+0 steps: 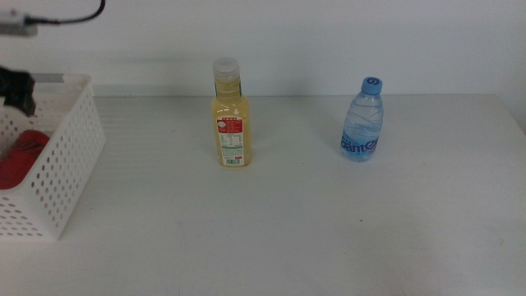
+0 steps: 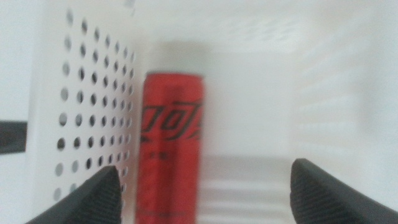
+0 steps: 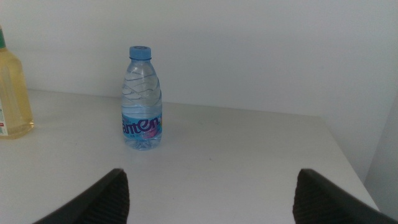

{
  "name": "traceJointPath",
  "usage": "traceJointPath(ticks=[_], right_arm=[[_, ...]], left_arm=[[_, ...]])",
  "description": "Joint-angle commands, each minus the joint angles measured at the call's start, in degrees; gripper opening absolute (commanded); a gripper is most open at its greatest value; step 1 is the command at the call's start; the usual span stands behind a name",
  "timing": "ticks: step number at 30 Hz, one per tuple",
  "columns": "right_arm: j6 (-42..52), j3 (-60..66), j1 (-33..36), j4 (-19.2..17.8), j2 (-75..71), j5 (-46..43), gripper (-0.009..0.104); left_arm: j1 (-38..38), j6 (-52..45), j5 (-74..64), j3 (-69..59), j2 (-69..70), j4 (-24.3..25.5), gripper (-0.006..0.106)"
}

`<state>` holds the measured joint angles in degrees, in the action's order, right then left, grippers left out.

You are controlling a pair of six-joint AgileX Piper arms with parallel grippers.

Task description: Use arms to grab the bottles and put them into the dustbin to the left of the table.

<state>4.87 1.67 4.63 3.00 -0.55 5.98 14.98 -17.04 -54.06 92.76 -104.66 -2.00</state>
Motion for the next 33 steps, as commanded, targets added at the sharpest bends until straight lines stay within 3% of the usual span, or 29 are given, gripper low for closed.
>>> traceJointPath(ticks=[1, 11, 25, 33], right_arm=[[0.5, -0.49, -0.28, -0.77, -1.57, -4.43, 0.071], [0.5, -0.49, -0.28, -0.77, -1.57, -4.43, 0.071], [0.5, -0.49, -0.28, -0.77, -1.57, -4.43, 0.071], [0.5, -0.49, -0.28, -0.77, -1.57, -4.43, 0.071]], left_arm=[[-2.62, 0.28, 0.6, 1.73, 6.27, -1.14, 0.086], [-15.38, 3.58, 2.67, -1.75, 17.32, -0.45, 0.079], [-27.28, 8.09, 25.53, -29.44, 34.56, -0.6, 0.079], [-31.13, 8.07, 41.96, -45.28, 41.69, -6.12, 0.079]])
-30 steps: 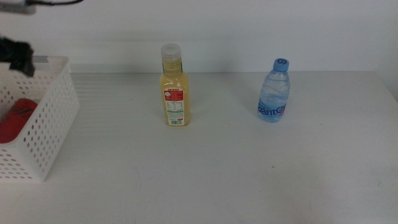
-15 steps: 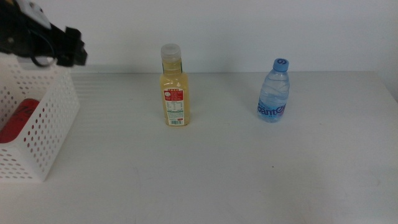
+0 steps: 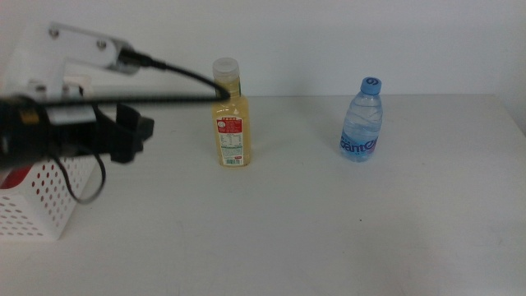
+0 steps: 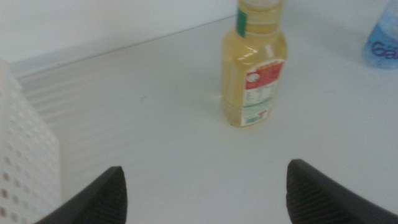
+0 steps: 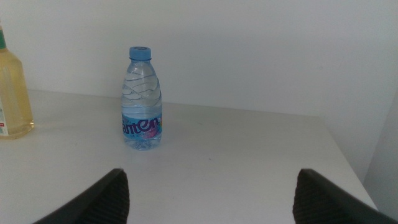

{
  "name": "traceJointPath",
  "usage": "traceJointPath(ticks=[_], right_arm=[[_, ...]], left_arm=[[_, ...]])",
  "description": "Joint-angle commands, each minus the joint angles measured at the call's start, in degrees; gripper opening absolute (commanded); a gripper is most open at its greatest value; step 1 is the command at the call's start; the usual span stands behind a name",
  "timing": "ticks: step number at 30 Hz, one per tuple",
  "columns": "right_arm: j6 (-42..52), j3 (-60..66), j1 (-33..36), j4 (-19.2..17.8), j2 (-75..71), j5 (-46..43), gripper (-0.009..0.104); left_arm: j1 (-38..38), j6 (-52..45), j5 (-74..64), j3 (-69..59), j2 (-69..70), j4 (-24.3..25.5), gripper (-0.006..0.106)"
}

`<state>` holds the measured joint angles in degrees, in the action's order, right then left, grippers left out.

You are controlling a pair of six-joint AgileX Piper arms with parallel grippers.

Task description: Use arms to grab the bottles and put them into the dustbin to the left of the table.

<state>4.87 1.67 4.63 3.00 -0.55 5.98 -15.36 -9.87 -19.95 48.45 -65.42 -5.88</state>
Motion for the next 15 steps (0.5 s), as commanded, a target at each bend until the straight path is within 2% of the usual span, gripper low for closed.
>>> traceJointPath(ticks=[1, 15], right_arm=[[0.5, -0.49, -0.28, -0.77, -1.57, -4.43, 0.071], [0.5, -0.49, -0.28, -0.77, -1.57, -4.43, 0.071]], left_arm=[[-1.3, 0.9, 9.46, -2.58, 2.96, -2.64, 0.079], [-10.91, 0.9, 46.28, -26.1, 5.07, -3.11, 0.079]])
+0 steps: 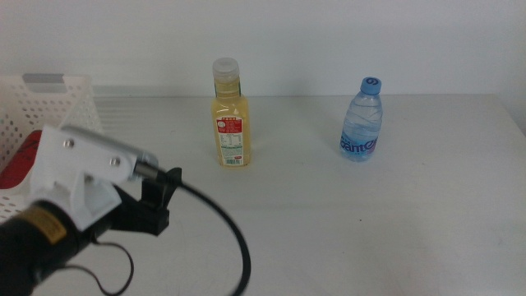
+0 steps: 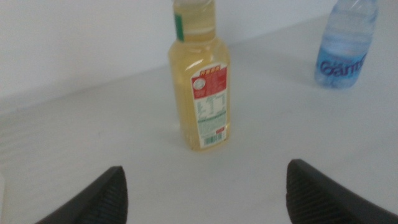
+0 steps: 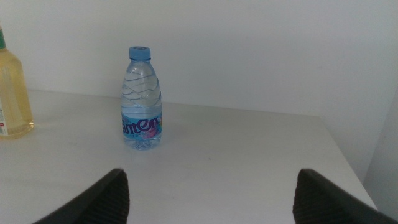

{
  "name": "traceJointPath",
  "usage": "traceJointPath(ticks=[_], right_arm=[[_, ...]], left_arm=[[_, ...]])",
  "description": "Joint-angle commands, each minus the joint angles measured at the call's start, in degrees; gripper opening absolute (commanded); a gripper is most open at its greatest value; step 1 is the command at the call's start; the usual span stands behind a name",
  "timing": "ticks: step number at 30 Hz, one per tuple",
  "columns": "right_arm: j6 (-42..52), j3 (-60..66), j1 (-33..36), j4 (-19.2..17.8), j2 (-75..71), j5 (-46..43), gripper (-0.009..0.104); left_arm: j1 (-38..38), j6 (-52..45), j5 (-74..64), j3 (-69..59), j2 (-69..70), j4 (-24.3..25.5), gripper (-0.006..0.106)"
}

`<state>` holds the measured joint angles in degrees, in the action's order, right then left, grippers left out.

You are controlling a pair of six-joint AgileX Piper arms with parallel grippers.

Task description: Use arms to grab the bottles and put them into the dustbin to the left of the table.

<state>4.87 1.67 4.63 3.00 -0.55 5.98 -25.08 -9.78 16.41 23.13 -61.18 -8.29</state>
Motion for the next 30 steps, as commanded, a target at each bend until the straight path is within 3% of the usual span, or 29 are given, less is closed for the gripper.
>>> traceJointPath(ticks=[1, 11, 30], right_arm=[[0.5, -0.49, -0.28, -0.77, -1.57, -4.43, 0.071], [0.5, -0.49, -0.28, -0.77, -1.57, -4.43, 0.071], [0.5, -0.49, -0.28, -0.77, -1.57, -4.43, 0.071]], left_arm=[[-1.55, 0.81, 12.89, -2.02, 0.83, -0.7, 0.079], [-1.8, 4.09, 25.83, -9.65, -0.15, -0.65, 0.079], [-1.67, 11.11, 33.85, -3.82, -18.45, 3.6, 0.08]])
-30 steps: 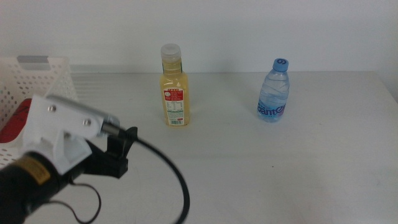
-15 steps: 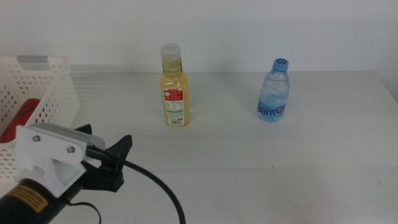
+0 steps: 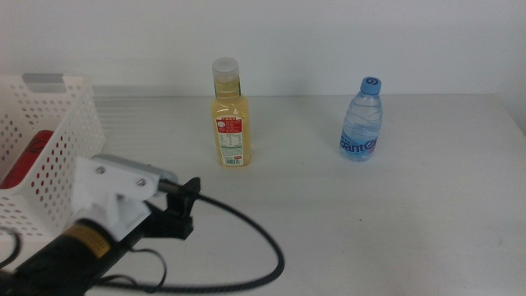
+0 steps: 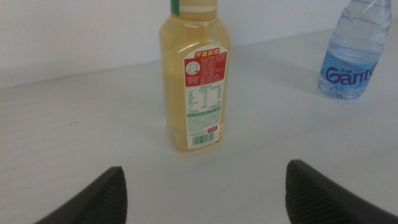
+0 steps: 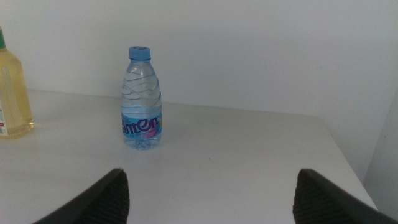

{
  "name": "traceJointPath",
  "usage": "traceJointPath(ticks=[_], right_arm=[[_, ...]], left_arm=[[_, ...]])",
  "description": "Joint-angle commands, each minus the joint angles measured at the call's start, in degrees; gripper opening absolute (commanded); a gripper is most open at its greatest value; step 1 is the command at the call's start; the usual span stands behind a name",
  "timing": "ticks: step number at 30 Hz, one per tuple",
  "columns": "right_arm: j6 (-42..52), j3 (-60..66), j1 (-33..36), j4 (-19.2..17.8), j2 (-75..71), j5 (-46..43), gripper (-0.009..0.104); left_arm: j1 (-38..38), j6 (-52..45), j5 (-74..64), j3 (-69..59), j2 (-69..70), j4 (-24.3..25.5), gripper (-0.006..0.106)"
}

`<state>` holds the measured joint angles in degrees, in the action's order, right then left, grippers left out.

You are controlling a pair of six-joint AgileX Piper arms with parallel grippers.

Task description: Use arms to grab the bottles and put them into the dustbin to the left of the table.

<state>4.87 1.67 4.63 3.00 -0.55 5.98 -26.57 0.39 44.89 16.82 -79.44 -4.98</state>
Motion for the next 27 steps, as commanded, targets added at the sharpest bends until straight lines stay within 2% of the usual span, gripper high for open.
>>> traceJointPath(ticks=[1, 22, 27], right_arm=[[0.5, -0.49, -0.28, -0.77, -1.57, -4.43, 0.071], [0.5, -0.49, -0.28, -0.77, -1.57, -4.43, 0.071], [0.5, -0.49, -0.28, -0.77, -1.57, -4.43, 0.071]], left_arm=[[-0.18, 0.94, 5.8, 3.34, -1.38, 0.29, 0.08], [-0.18, 2.87, 6.74, 24.95, -22.97, 0.28, 0.08], [-0.18, 2.87, 6.68, 29.83, -27.26, 0.28, 0.087]])
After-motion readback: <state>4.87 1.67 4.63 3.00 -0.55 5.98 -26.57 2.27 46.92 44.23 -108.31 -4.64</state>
